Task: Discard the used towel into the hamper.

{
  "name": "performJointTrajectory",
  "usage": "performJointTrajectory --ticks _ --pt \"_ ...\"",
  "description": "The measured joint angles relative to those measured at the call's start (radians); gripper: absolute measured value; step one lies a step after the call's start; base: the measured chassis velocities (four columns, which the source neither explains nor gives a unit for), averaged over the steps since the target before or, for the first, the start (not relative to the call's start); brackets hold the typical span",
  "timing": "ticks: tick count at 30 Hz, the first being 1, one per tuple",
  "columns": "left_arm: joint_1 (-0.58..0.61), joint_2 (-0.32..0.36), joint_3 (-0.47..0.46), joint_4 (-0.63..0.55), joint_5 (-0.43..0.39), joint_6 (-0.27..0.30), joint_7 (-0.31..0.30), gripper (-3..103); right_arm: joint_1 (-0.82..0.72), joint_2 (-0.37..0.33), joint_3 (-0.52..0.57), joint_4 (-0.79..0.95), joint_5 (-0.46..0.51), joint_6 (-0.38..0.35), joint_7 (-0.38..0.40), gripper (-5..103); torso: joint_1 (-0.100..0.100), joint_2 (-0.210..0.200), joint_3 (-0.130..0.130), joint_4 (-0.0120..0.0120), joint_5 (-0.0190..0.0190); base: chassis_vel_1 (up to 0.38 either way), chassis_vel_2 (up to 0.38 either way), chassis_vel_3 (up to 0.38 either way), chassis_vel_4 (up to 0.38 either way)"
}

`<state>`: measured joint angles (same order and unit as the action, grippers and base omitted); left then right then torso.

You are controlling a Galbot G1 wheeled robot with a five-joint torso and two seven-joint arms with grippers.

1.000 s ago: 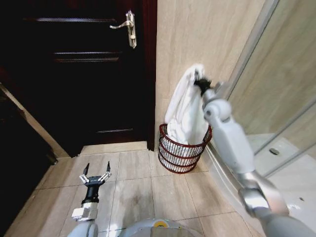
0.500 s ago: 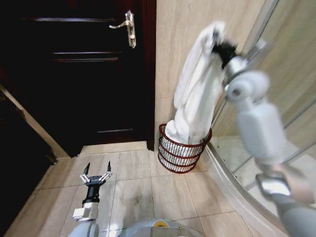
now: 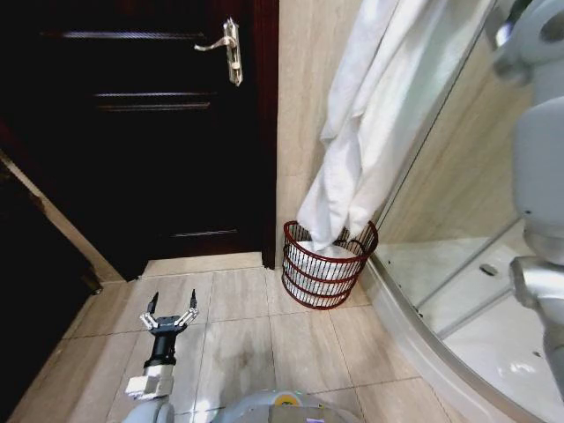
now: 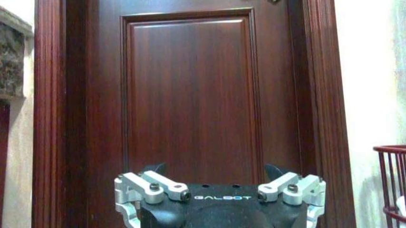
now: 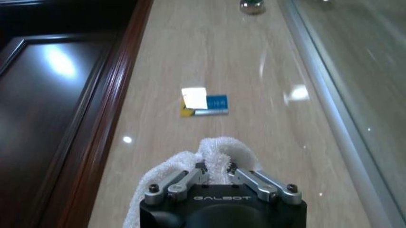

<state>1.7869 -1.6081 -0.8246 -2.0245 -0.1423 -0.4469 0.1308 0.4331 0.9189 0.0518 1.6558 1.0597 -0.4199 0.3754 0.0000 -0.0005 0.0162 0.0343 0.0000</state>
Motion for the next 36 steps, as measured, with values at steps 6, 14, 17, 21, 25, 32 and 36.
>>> performJointTrajectory --ticks 6,14,17,21,25,32,36 --pt "-0.004 0.000 0.001 -0.004 0.007 0.002 0.000 100 0.044 0.010 -0.012 -0.037 0.001 -0.015 -0.013 12 0.000 0.000 0.000 -0.0001 0.0000 0.000 0.000 0.000 0.000" --pt "0.001 0.000 -0.003 -0.007 0.005 0.000 -0.001 100 -0.059 0.019 -0.001 -0.025 -0.029 -0.009 -0.028 12 0.000 0.000 0.000 -0.0001 0.0002 0.000 0.000 0.000 0.000" --pt "0.002 0.000 -0.004 -0.004 0.004 -0.002 -0.002 100 -0.079 0.028 0.005 -0.034 -0.056 0.002 -0.042 12 0.000 0.000 0.000 -0.0001 -0.0001 0.000 0.000 0.000 0.000" --pt "-0.002 0.000 -0.004 0.001 0.004 -0.003 -0.003 100 -0.103 0.047 0.008 -0.042 -0.074 0.008 -0.049 12 0.000 0.000 0.000 0.0000 -0.0003 0.000 0.000 0.000 0.000" --pt "-0.008 0.000 -0.008 0.006 0.002 -0.003 -0.004 100 -0.185 0.048 0.027 0.005 -0.082 0.008 -0.047 12 0.000 0.000 0.000 0.0002 -0.0004 0.000 0.000 0.000 0.000" --pt "-0.010 0.000 -0.013 0.015 -0.004 -0.003 -0.004 100 -0.426 0.031 0.086 0.137 -0.104 0.013 -0.042 12 0.000 0.000 0.000 -0.0001 0.0006 0.000 0.000 0.000 0.000" --pt "-0.013 0.000 -0.012 0.025 -0.003 -0.003 -0.004 100 -0.481 0.026 0.099 0.170 -0.109 0.016 -0.038 12 0.000 0.000 0.000 -0.0002 0.0005 0.000 0.000 0.000 0.000"
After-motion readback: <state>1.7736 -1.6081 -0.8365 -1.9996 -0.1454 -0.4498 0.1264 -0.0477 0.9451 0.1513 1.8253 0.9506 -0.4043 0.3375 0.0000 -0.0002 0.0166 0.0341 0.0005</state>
